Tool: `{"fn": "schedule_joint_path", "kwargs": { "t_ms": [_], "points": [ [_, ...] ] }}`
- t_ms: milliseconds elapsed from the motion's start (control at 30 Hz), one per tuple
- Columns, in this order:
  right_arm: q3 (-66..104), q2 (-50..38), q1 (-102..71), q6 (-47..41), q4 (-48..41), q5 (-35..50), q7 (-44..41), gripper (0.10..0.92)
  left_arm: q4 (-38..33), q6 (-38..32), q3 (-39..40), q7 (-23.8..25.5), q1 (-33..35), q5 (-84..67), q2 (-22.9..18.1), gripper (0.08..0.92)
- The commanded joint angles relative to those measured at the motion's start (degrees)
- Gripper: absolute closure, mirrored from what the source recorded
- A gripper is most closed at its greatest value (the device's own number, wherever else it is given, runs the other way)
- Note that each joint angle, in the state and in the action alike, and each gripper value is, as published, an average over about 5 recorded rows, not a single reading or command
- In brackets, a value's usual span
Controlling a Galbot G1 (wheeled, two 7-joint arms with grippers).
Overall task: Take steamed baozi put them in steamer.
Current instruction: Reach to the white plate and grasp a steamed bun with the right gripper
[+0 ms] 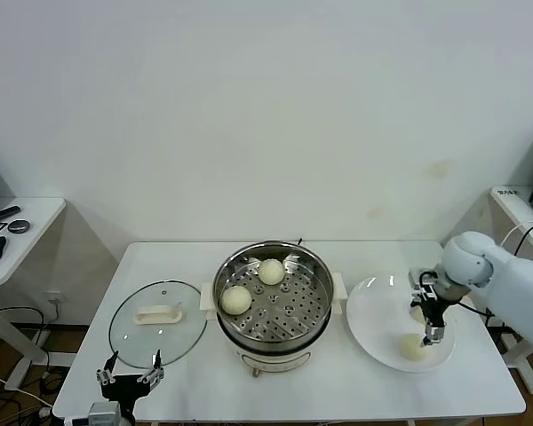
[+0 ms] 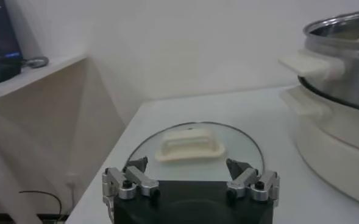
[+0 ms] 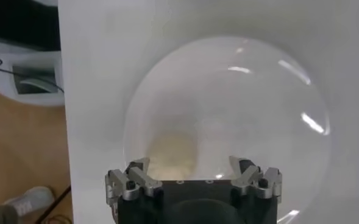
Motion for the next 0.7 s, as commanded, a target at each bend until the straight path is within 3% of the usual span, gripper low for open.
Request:
{"fn": "schedule_joint_path", "kwargs": {
  "t_ms": [33,700],
  "points": [
    [4.3,2.7,-6.3,2.4,-3.4,-4.3,-0.5,0.203,0.2,0.0,-0.1,0.1,0.0,0.2,0.0,0.177],
    [3.2,4.4,-6.1,4.2,-5.4,-6.1,-1.2,0.203,0.8,0.2,-0.1,0.3,-0.6,0.2,0.1,0.177]
  ]
}}
